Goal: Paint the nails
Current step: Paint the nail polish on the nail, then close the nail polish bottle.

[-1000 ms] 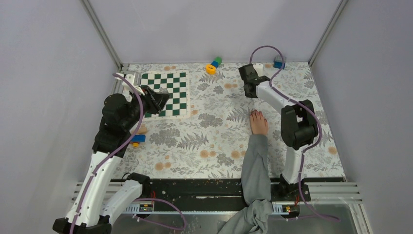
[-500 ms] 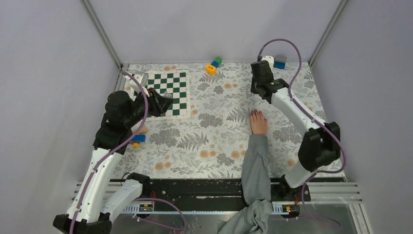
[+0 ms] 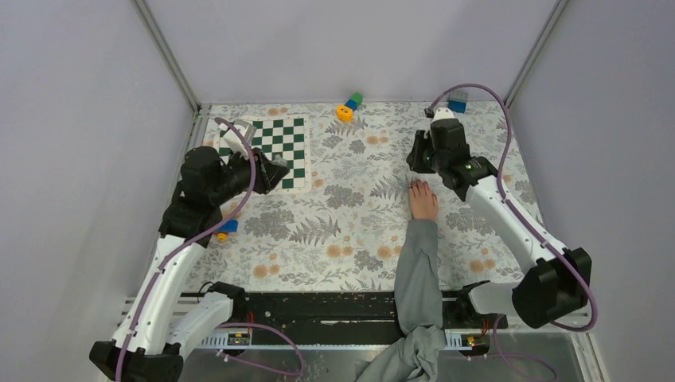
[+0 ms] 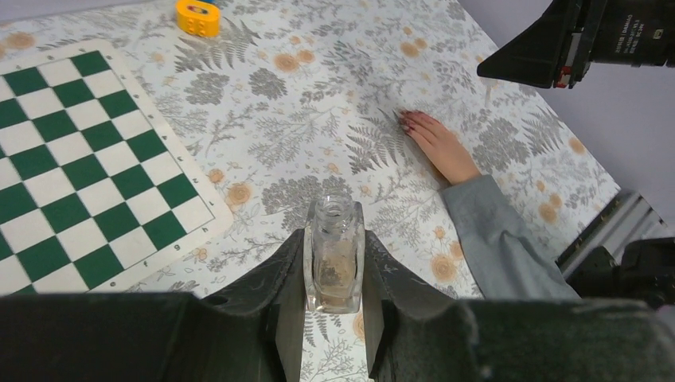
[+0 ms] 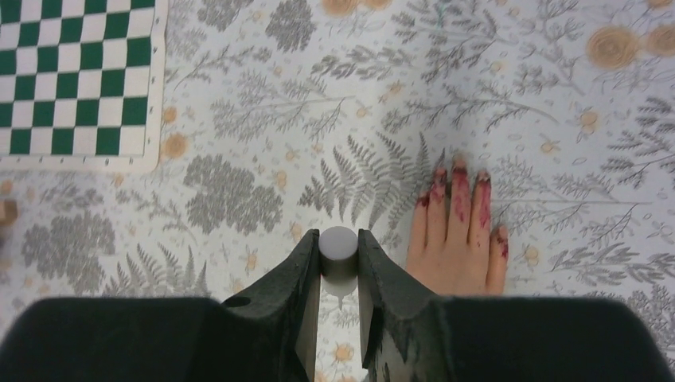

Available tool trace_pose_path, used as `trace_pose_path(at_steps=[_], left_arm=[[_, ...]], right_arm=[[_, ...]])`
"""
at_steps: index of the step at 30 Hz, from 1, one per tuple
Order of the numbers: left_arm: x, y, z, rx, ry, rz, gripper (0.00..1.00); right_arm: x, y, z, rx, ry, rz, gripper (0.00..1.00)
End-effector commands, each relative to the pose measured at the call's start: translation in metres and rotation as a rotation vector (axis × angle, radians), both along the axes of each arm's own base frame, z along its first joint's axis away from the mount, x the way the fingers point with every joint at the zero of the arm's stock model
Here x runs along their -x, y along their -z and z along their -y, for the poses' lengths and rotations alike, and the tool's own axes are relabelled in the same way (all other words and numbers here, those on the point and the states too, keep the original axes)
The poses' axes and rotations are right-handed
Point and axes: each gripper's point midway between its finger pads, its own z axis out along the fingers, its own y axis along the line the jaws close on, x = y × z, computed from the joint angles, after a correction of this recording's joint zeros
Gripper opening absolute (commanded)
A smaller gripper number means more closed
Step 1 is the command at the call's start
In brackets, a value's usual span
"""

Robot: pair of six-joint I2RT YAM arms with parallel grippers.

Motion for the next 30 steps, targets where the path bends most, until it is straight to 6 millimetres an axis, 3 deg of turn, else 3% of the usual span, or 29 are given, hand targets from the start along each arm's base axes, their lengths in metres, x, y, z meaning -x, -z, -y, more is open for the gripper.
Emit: trace_pose_path(at_steps=[1,5,10,17,25,30], left_arm=[[0.006,-0.004,0.018,0.001,0.144,0.034,0.0],[0.009,0.01,0.029,0.019,0.211,0.021,0.0],[0.018,0.017,0.042,-0.006,0.284,0.032,0.0],[0.048,0.017,0.068,0.01,0.492,0.073,0.0],[0.104,0.02,0.103,0.045,0.79,0.091,0.0],[0.12,0.035,0.109,0.018,0.845,0.087,0.0]], right_arm=[[0.025,-0.037,-0.014,-0.105,-0.126,0.11,0.0],[0.049,-0.049,-0.011,-0.131,-0.157,0.158,0.0],[0.071,-0.057,-0.023,-0.203,-0.233,0.13,0.0],[0.095,-0.058,-0.041,-0.316,-0.331,0.1,0.0],[0.136,-0.095,-0.067,-0.529,-0.51,0.158,0.0],[0.165,-0.11,-0.072,-0.575,-0.619,0.162,0.0]])
